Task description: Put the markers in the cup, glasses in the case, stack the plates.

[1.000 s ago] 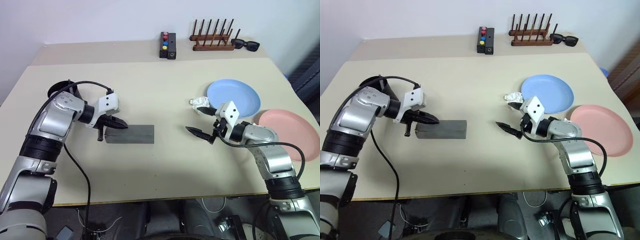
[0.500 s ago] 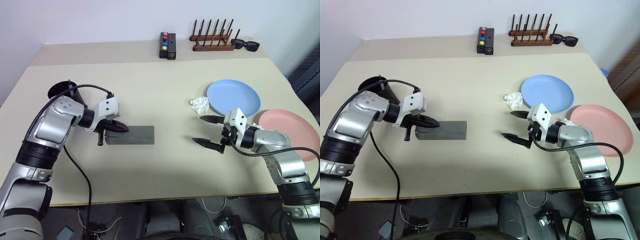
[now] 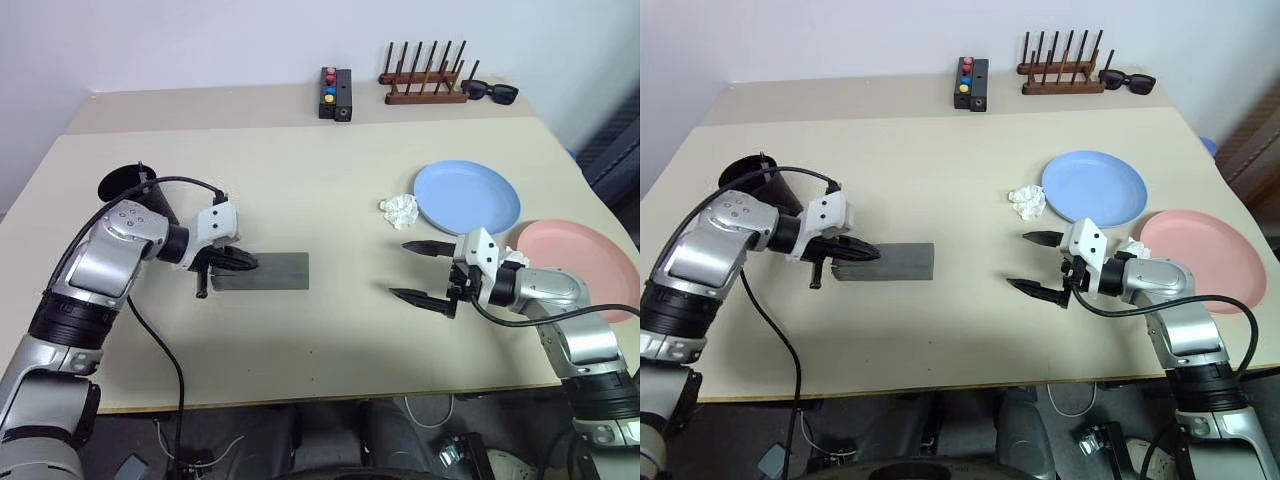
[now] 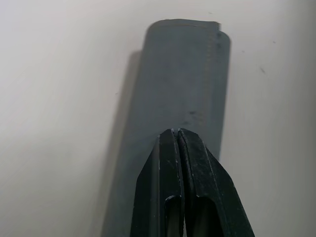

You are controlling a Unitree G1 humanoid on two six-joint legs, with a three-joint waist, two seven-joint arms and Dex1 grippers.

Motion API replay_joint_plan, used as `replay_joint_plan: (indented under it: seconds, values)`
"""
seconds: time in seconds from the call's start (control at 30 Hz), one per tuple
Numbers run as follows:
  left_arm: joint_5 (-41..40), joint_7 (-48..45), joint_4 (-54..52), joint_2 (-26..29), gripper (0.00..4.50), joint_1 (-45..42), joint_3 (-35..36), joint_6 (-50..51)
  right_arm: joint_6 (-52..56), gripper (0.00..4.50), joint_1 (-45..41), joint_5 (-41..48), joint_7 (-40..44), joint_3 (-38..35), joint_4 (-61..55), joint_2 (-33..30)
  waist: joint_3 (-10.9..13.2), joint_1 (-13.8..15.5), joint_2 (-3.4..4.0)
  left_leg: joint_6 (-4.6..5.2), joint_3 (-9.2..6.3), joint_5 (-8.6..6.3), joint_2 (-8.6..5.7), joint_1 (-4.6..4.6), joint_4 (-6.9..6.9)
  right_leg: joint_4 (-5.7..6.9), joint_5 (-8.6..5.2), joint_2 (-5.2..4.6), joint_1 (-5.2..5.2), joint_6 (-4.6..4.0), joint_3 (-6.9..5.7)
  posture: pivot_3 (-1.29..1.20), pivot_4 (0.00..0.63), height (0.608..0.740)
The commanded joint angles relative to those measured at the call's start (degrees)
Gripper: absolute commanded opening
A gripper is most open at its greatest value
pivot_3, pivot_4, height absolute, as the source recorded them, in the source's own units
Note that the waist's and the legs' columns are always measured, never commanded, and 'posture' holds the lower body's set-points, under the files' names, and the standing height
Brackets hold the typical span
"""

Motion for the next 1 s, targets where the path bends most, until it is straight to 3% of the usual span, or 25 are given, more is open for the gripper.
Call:
replay_joint_plan:
  seconds: [0.03,0.17,0.43,0.57,0.93,1.0]
  values:
    - [-0.65,1.73,0.46,-0.60,0.05,0.80,0.08,2.74,-0.28,4.50,-1.02,0.95,-1.30,-2.79,-2.44,-0.82,-0.03,0.07,0.05,0.00,0.00,0.00,0.00,0.13,-0.03,-0.03,0.00,0.00,0.12,0.00,0.00,0.00,0.150,0.740]
    - [-5.38,5.95,0.19,-2.64,0.05,-4.18,6.20,7.69,1.18,4.50,-1.31,1.51,-3.04,-4.21,-3.62,-1.07,0.00,0.30,0.01,0.41,-0.05,-0.24,0.01,0.42,-0.03,-0.13,-0.01,0.02,0.50,0.00,-0.04,0.00,0.150,0.740]
    - [-15.20,16.09,-5.19,-4.56,0.05,-11.57,17.01,21.07,4.72,4.50,0.47,1.68,-8.21,-8.76,-6.10,-2.00,0.10,0.02,-0.16,0.16,-0.06,-0.11,-0.01,0.34,-0.02,-0.19,-0.01,-0.02,0.45,0.01,-0.06,0.00,0.150,0.740]
    - [-16.50,21.07,-8.91,-5.41,0.05,-9.98,17.80,23.30,5.17,4.50,0.38,0.53,-10.67,-10.78,-5.28,-2.59,0.10,0.09,-0.17,0.15,-0.05,-0.10,0.00,0.36,-0.01,-0.17,-0.01,-0.02,0.45,0.01,-0.02,0.00,0.150,0.740]
    - [-20.09,33.13,-23.84,-14.15,0.05,1.37,15.70,25.36,4.95,4.50,0.22,-5.47,-16.82,-13.73,0.95,-7.40,0.10,0.25,-0.16,0.13,-0.04,-0.09,0.00,0.37,-0.02,-0.22,-0.01,-0.03,0.47,0.01,0.01,0.00,0.150,0.740]
    - [-21.91,33.52,-25.63,-15.19,0.57,1.90,15.47,26.05,5.59,4.50,0.21,-6.09,-17.29,-14.03,1.87,-8.48,0.10,0.26,-0.16,0.13,-0.02,-0.09,0.00,0.38,-0.04,-0.22,-0.01,-0.03,0.47,0.01,0.03,0.00,0.150,0.740]
